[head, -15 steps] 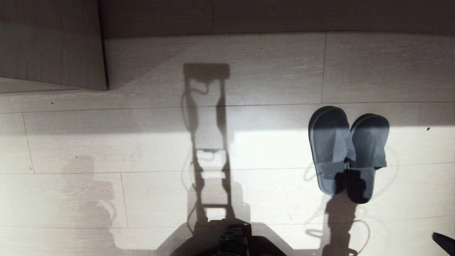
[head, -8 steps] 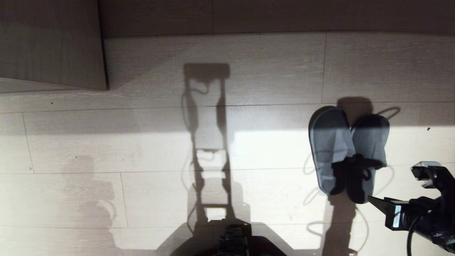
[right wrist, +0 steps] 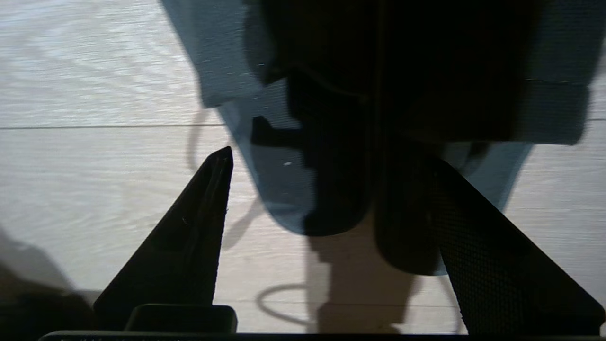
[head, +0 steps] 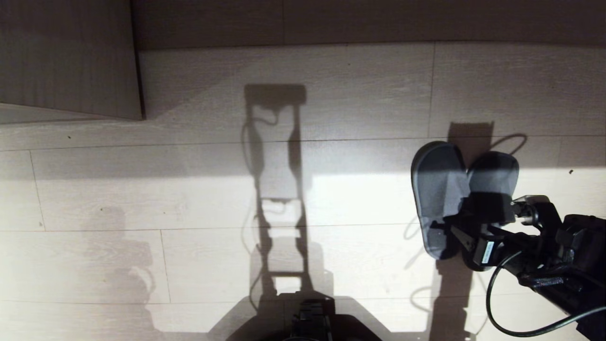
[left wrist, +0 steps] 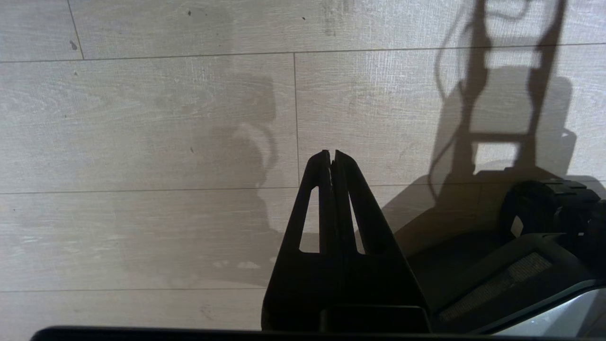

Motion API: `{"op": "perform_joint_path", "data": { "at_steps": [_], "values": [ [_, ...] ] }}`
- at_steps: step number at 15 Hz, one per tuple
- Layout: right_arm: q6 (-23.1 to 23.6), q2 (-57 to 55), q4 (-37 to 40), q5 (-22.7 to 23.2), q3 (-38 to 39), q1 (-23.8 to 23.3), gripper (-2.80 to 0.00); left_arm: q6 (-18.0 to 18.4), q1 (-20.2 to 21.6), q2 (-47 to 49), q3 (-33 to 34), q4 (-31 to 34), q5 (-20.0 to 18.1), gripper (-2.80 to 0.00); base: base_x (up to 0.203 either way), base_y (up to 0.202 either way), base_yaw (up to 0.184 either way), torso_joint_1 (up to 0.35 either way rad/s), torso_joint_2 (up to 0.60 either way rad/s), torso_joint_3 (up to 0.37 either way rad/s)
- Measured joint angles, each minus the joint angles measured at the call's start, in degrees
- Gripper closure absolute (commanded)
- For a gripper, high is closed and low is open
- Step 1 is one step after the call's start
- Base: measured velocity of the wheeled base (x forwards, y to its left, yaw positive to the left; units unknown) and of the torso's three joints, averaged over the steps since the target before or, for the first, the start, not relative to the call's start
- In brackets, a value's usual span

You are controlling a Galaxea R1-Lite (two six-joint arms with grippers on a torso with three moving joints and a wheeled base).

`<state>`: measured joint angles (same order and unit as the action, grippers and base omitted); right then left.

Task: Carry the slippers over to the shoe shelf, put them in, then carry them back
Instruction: Pick up the slippers on the floor

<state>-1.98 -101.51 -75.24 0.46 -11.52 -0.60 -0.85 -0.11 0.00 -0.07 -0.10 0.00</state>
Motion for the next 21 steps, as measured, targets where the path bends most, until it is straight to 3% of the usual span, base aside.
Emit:
{"op": "perform_joint_path", "data": {
  "at_steps": [10,21],
  "values": [
    [-1.0,-8.0,-8.6,-2.9,0.8,-1.2,-2.8,0.0,0.0,0.0,0.0,0.0,0.0,0.0,0.0,0.0,0.0,0.0,0.0,0.0],
    [-3.1,-10.3,-8.6,-1.5,-9.0,-1.2,-2.8,0.1,0.0,0.0,0.0,0.0,0.0,0.0,0.0,0.0,0.0,0.0,0.0,0.0]
  ]
}}
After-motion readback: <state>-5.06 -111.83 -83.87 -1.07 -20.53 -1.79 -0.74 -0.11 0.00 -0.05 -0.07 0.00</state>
